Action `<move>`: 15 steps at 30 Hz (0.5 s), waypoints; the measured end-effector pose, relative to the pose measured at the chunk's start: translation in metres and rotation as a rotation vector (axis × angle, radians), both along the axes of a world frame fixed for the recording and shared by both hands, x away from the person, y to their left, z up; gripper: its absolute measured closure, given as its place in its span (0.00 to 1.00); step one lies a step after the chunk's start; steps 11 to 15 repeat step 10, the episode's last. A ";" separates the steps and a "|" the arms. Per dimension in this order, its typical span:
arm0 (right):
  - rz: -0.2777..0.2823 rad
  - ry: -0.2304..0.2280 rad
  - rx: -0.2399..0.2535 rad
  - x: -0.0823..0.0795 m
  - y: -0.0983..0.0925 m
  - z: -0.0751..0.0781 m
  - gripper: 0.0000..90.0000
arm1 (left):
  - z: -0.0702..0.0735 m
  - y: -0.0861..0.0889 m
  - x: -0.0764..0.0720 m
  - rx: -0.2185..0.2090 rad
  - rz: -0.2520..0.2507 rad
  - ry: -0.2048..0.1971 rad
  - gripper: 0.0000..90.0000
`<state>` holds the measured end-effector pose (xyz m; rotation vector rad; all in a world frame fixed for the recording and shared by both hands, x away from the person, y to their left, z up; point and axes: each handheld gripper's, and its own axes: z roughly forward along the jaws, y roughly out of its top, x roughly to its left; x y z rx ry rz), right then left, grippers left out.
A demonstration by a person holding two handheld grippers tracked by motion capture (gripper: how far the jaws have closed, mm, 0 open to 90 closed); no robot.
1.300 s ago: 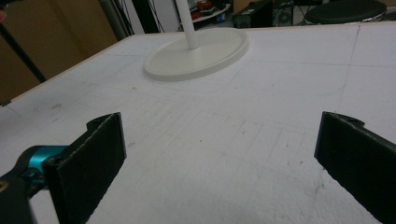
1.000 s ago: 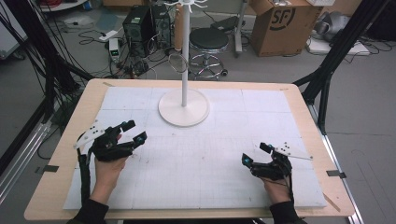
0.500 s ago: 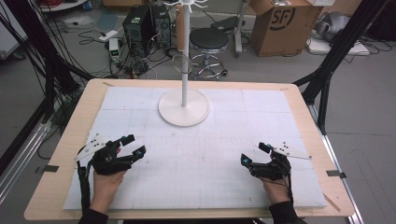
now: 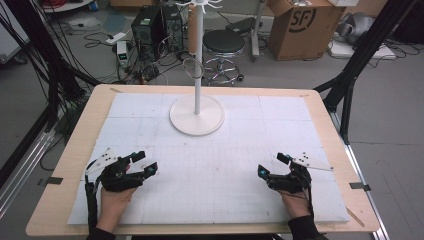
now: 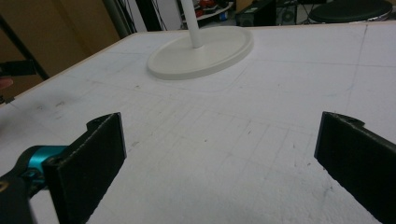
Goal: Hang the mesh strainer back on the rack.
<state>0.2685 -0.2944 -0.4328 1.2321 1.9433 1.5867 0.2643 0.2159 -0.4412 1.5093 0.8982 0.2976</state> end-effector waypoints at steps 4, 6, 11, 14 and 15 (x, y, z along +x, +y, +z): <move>0.000 -0.001 -0.002 0.000 -0.001 0.000 0.01 | 0.000 0.000 0.000 -0.001 0.003 -0.003 0.26; 0.000 0.000 -0.003 0.000 -0.001 0.000 0.01 | 0.000 -0.001 0.000 -0.003 0.005 -0.003 0.26; -0.001 0.002 0.000 0.000 -0.001 0.000 0.01 | -0.001 -0.002 0.001 0.014 0.008 -0.003 0.26; -0.001 0.002 0.000 0.000 -0.001 0.000 0.01 | -0.001 -0.002 0.001 0.014 0.008 -0.003 0.26; -0.001 0.002 0.000 0.000 -0.001 0.000 0.01 | -0.001 -0.002 0.001 0.014 0.008 -0.003 0.26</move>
